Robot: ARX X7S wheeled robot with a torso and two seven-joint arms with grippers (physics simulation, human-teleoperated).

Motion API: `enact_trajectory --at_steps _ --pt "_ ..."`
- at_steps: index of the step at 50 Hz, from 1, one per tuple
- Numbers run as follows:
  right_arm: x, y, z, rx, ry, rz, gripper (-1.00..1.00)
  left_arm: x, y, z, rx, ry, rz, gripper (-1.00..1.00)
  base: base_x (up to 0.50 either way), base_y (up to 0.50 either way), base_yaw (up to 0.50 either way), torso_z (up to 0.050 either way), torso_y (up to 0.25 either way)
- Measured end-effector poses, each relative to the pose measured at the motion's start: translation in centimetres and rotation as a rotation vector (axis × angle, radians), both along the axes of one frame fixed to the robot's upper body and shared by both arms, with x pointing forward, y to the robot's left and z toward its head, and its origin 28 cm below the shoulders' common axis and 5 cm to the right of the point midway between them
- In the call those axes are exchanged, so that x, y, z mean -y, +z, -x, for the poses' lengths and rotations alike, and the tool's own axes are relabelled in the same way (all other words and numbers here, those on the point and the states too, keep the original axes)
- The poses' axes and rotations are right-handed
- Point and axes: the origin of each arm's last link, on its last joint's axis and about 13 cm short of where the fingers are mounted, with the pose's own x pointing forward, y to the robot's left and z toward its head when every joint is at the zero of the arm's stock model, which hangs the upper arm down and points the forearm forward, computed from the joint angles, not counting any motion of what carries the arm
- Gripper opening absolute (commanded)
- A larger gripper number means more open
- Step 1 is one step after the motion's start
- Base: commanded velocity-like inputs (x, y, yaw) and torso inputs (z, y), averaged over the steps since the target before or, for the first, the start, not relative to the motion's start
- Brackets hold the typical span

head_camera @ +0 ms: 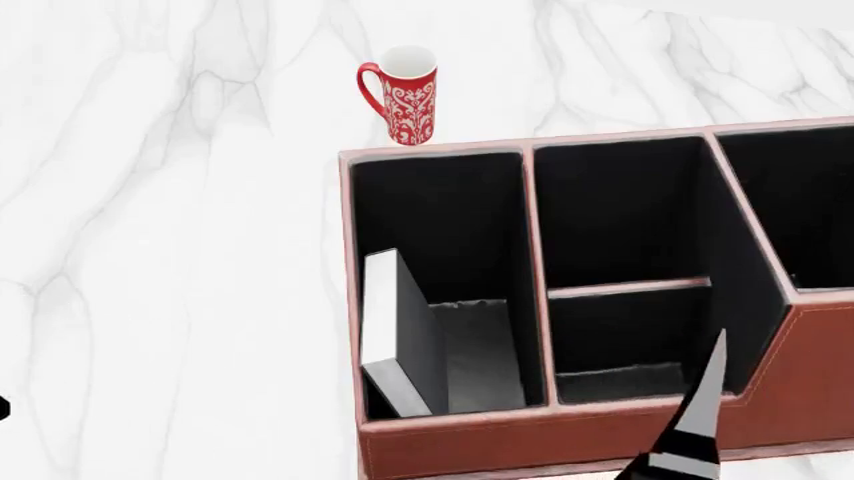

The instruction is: Pick up the book and place it in the left compartment of the caddy.

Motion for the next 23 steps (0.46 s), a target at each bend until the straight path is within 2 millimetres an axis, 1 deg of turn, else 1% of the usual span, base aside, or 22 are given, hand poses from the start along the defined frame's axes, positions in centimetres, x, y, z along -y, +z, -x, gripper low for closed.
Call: enact_trajectory --at_steps 23 --pt "2.5 1.0 1.8 0.043 -0.133 -0.018 1.0 -3.0 0.8 2.1 0.063 0.11 0.031 1.0 0.0 0.0 0.0 0.0 0.0"
